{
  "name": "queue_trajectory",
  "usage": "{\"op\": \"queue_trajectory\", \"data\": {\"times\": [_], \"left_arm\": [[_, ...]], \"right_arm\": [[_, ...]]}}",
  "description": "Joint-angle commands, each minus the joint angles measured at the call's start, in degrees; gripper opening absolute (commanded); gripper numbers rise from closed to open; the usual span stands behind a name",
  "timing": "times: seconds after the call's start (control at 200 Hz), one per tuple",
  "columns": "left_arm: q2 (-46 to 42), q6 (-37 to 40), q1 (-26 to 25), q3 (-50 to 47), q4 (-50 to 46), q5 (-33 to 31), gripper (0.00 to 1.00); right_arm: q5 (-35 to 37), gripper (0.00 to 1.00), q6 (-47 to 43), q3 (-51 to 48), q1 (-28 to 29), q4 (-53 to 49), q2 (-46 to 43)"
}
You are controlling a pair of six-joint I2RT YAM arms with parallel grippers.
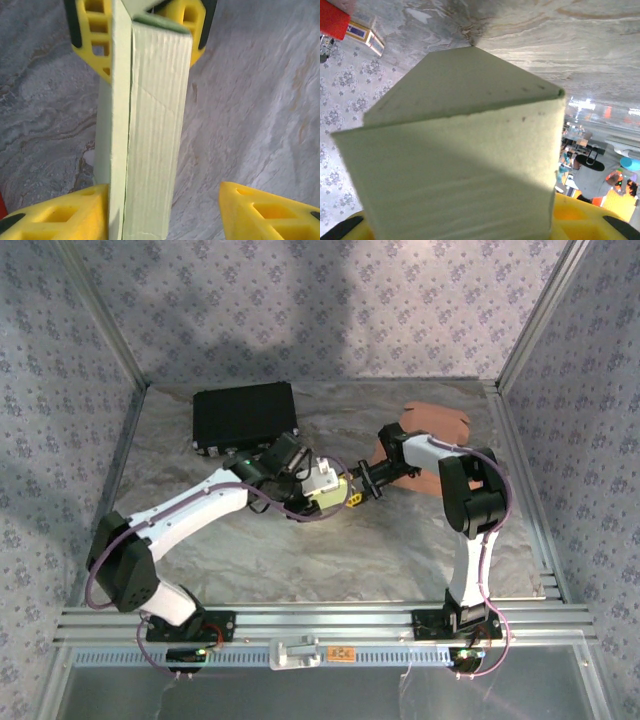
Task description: Fold the paper box
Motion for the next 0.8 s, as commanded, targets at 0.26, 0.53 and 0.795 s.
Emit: {"op": "queue_trajectory", "data": {"times": [0.26,0.53,0.795], "left_arm": [[4.4,7.0,-4.4,-1.6,4.7,-14.2,0.75],[6.9,8.7,-5.0,-1.6,7.9,-17.2,0.72],[9.8,8.6,-4.9,0.9,7.0,-14.9,0.68]], "right_arm": [[2.5,0.35,2.4,-4.1,-1.1,-3.3,0.3],[3.3,0.42,1.9,-8.0,-3.6,-3.8,-1.1],[5.7,0.53,1.1,-9.6,-6.8,-5.2,-4.2]]}}
